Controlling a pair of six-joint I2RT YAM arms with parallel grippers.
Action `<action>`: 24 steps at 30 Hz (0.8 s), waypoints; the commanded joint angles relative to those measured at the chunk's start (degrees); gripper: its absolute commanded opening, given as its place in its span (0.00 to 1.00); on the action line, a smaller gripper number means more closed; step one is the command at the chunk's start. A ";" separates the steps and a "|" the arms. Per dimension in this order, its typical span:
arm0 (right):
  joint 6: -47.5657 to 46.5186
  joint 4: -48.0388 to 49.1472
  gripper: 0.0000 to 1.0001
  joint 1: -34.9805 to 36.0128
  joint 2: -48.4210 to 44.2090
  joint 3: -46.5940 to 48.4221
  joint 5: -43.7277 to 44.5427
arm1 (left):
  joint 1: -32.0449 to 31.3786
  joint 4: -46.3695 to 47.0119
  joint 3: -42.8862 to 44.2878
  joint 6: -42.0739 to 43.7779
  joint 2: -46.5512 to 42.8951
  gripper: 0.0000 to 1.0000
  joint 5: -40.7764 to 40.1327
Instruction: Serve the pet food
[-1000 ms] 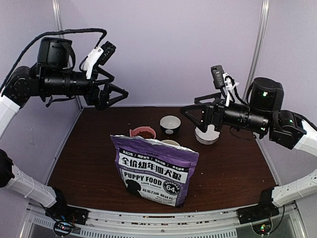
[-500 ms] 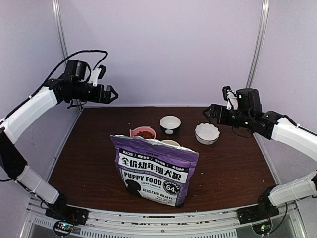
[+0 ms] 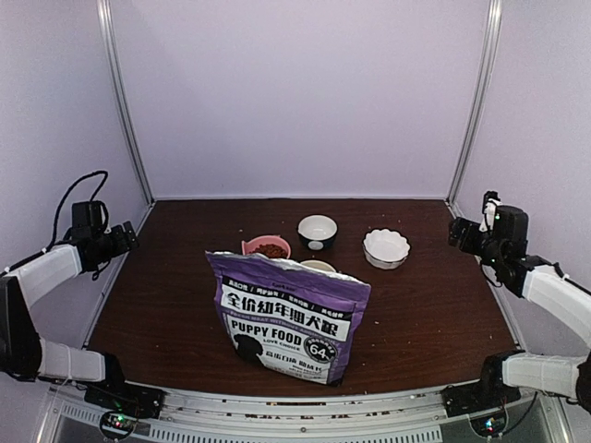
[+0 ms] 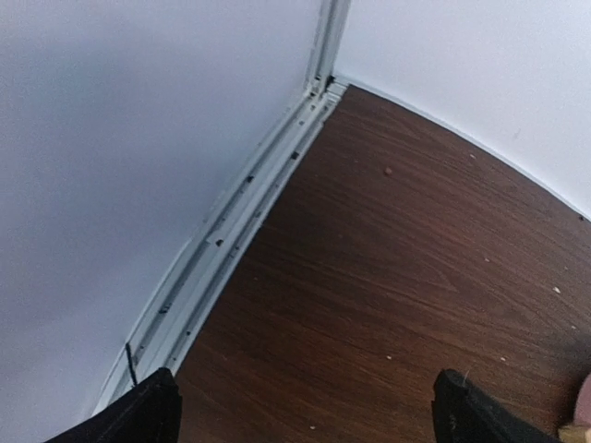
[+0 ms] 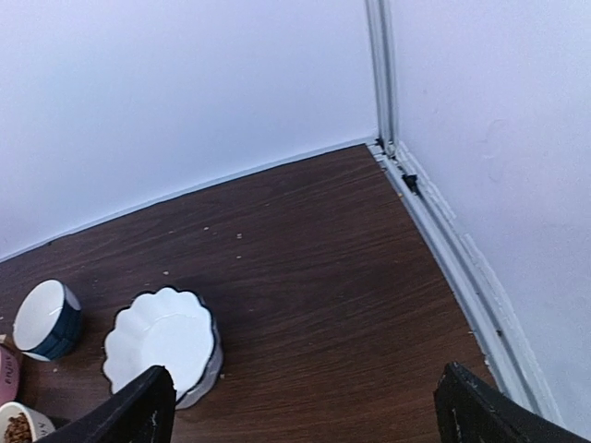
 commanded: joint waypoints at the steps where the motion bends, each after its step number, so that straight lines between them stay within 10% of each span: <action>1: -5.20 17.59 1.00 -2.73 -4.13 -9.58 5.52 | -0.04 15.34 -7.85 1.25 -3.49 0.98 -12.68; 15: -7.81 56.94 1.00 -4.11 8.91 -24.33 8.15 | -0.94 46.90 -16.23 14.78 6.96 0.97 -11.23; 24: -8.47 63.57 1.00 -4.67 14.11 -24.77 8.20 | -1.90 47.85 -16.06 16.27 8.83 0.95 -10.95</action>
